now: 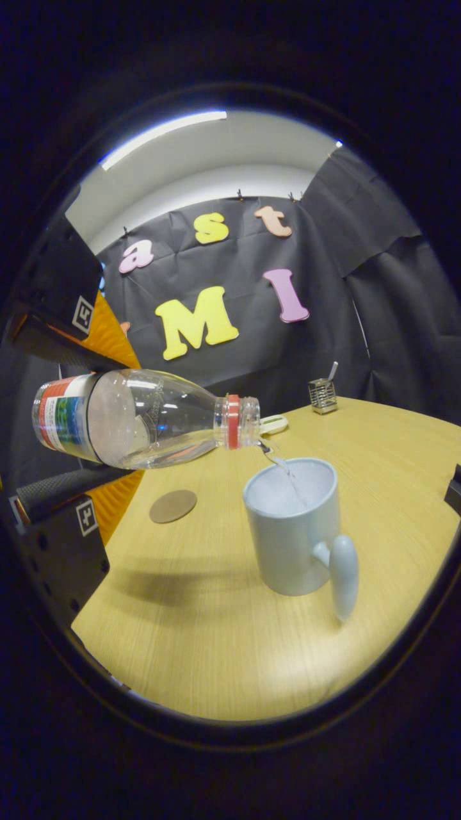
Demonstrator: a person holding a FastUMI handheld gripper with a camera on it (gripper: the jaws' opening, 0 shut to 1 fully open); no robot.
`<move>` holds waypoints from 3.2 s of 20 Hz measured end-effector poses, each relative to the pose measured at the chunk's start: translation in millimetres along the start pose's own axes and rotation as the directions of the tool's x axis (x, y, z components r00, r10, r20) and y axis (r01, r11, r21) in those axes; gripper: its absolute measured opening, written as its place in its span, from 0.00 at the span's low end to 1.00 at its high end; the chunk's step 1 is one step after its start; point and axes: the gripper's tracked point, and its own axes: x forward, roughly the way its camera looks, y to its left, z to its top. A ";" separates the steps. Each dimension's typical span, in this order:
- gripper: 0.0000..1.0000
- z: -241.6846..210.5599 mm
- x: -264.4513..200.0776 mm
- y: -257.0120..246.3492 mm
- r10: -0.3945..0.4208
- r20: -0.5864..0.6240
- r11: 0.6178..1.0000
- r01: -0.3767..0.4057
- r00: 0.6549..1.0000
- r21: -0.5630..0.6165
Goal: Take the bottle from table, then pour the juice into the cup, finally place the bottle on the coaster
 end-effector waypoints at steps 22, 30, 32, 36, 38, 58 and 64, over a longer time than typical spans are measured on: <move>0.78 -5.7 11.0 -6.4 -0.013 -0.031 0.997 0.015 0.999 0.070; 0.78 -9.9 12.4 -9.6 -0.014 -0.041 0.998 0.016 0.999 0.056; 0.78 -8.9 13.1 -9.3 -0.014 -0.037 0.998 0.016 0.999 0.059; 0.78 -7.5 13.6 -6.0 -0.009 -0.040 0.997 0.012 0.999 0.077; 0.78 -4.7 14.5 -3.6 -0.006 -0.041 0.996 0.010 0.999 0.092; 0.78 7.1 13.9 52.2 0.114 -0.026 0.935 -0.098 0.993 0.341; 0.78 3.7 13.1 64.0 0.153 -0.007 0.913 -0.138 0.988 0.384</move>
